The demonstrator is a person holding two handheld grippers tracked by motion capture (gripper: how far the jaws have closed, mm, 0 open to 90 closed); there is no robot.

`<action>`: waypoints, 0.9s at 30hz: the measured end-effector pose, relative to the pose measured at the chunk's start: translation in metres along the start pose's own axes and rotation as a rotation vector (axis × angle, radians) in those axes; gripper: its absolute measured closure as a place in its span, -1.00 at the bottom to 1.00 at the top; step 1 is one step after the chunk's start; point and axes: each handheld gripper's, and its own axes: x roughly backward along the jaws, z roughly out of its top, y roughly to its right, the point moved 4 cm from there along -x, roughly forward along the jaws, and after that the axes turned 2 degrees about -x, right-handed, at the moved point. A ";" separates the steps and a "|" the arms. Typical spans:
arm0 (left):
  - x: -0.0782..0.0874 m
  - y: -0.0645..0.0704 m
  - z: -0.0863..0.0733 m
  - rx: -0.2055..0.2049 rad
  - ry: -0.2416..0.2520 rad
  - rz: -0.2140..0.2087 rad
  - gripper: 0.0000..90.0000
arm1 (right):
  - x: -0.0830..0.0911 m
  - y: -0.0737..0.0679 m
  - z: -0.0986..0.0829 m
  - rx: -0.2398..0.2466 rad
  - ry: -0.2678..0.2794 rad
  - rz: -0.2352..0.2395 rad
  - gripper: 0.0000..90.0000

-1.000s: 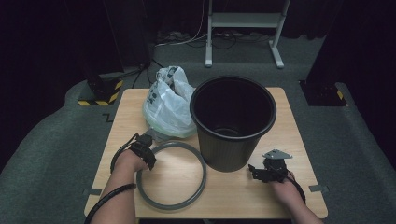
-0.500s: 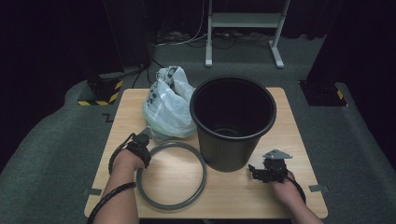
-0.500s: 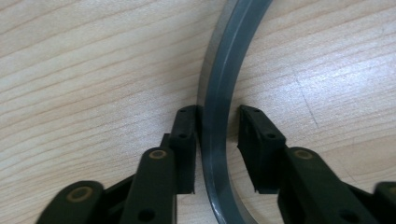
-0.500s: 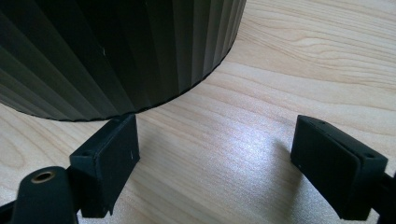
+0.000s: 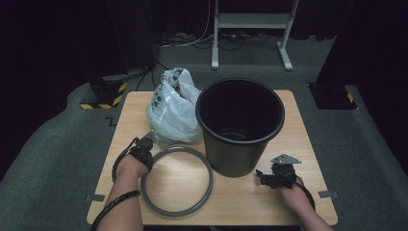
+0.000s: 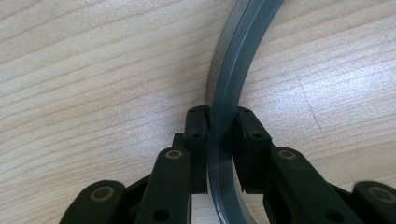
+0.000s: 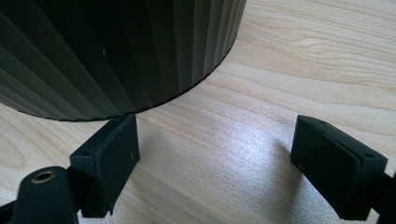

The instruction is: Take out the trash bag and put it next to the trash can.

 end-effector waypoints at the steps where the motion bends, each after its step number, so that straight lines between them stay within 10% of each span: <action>1: 0.000 0.000 0.000 -0.002 0.001 0.002 0.70 | 0.000 0.000 0.000 0.001 0.001 0.001 -0.66; 17: 0.011 -0.016 -0.020 0.005 0.025 -0.127 0.73 | 0.000 0.000 0.000 0.005 0.000 0.001 -0.66; 27: 0.037 -0.032 -0.033 0.024 0.045 -0.129 0.73 | 0.000 0.000 0.000 0.005 0.000 0.001 -0.66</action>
